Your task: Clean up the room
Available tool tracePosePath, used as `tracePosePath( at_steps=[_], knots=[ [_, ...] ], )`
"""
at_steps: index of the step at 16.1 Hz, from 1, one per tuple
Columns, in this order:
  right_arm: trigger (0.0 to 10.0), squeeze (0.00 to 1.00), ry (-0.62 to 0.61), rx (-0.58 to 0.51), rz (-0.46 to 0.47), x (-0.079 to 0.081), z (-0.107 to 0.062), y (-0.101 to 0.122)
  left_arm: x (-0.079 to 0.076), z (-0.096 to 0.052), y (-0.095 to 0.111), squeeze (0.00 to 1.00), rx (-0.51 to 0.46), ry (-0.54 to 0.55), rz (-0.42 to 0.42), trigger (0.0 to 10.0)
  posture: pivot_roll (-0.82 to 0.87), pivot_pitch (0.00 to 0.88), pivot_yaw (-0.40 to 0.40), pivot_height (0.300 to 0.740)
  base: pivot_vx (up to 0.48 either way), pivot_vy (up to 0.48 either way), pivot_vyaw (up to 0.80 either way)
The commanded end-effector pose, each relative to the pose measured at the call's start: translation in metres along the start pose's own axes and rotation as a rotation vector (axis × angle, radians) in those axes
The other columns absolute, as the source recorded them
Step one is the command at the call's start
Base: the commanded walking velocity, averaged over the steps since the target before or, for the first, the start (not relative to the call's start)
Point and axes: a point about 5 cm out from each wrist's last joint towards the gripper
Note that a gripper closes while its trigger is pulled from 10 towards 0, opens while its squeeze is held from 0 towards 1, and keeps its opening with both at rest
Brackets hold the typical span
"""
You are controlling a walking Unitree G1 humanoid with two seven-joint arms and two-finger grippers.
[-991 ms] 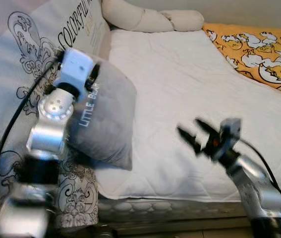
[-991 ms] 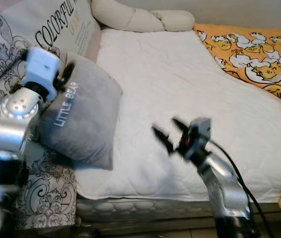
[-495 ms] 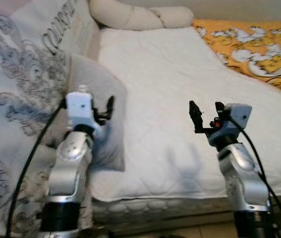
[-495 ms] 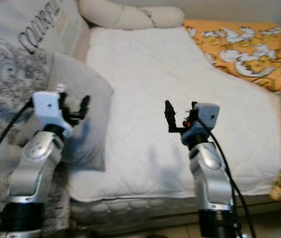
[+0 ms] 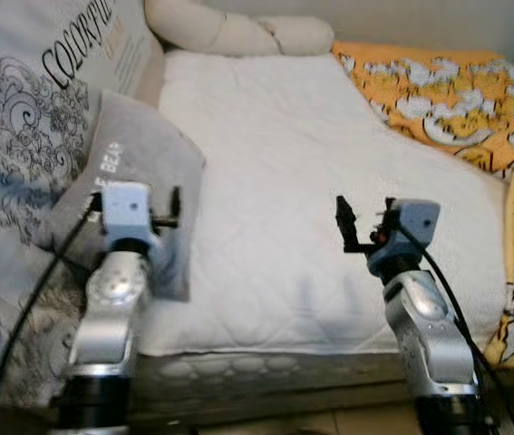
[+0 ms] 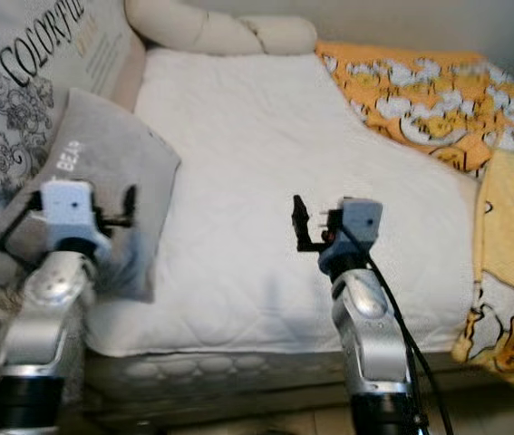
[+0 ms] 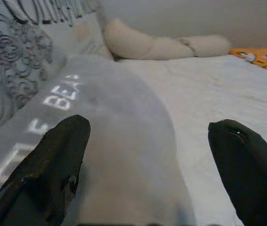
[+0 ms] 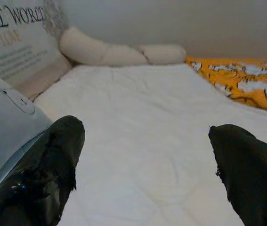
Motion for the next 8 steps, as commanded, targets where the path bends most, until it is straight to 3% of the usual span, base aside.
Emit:
tracePosePath(
  at_steps=[1,3,4,8],
  knots=[
    [10.0,1.0,-0.064,0.026,-0.002,-0.013,-0.006,-0.0024,-0.0116,-0.0009,-0.0032,1.0,0.016,-0.037,-0.013,10.0,0.01,0.0,-0.064,0.74,0.0,-0.27,0.0],
    [10.0,1.0,-0.043,0.074,-0.011,-0.0136,-0.0106,-0.0061,-0.011,-0.0005,-0.0031,1.0,0.014,-0.038,-0.022,10.0,0.01,0.0,-0.062,0.74,0.0,-0.274,0.24],
    [10.0,1.0,-0.058,0.059,-0.045,-0.0161,-0.0115,-0.0077,-0.0136,-0.0007,-0.0069,1.0,0.048,-0.044,-0.029,10.0,0.0,0.0,-0.052,0.74,0.0,-0.368,0.8],
    [10.0,1.0,-0.078,0.045,0.02,-0.02,-0.0076,-0.0011,-0.0189,0.0019,-0.0012,1.0,0.011,-0.09,0.012,10.0,0.0,0.0,-0.055,0.74,0.0,-0.414,0.79]
  ],
)
Point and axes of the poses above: a point about 5 cm out from each wrist's last joint towards the gripper, its own z axis pointing out of the wrist towards the gripper, its own y axis along the axis of the wrist's last joint, x = y × z, and after that the axes turned 13 degrees about z, right-handed
